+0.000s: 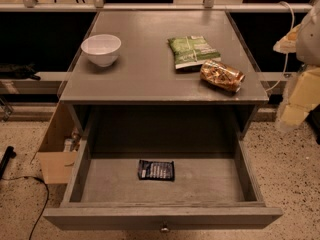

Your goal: Pick rxbar blueberry from top drawer and place on counter

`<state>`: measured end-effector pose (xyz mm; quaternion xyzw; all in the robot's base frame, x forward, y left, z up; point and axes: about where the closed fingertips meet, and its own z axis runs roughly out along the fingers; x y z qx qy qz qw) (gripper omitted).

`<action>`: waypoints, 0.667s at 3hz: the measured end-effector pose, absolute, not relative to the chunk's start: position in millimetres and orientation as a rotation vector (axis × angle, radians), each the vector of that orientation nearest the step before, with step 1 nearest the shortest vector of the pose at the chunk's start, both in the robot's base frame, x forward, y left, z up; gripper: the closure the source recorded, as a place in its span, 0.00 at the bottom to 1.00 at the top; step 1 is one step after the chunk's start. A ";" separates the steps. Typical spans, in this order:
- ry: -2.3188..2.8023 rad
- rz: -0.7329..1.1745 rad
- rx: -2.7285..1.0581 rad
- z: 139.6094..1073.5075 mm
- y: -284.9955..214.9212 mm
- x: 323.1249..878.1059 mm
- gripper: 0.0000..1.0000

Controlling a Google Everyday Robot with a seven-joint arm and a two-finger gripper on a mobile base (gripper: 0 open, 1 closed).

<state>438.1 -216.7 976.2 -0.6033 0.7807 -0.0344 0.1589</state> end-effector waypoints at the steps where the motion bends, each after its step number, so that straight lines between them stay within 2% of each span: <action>1: 2.232 -0.098 -1.725 976.2 -216.7 438.1 0.00; 2: 2.237 -0.071 -1.704 972.1 -217.6 438.5 0.00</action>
Offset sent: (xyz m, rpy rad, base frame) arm 0.0004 -0.0035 -0.0148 0.0506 0.0345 -0.0218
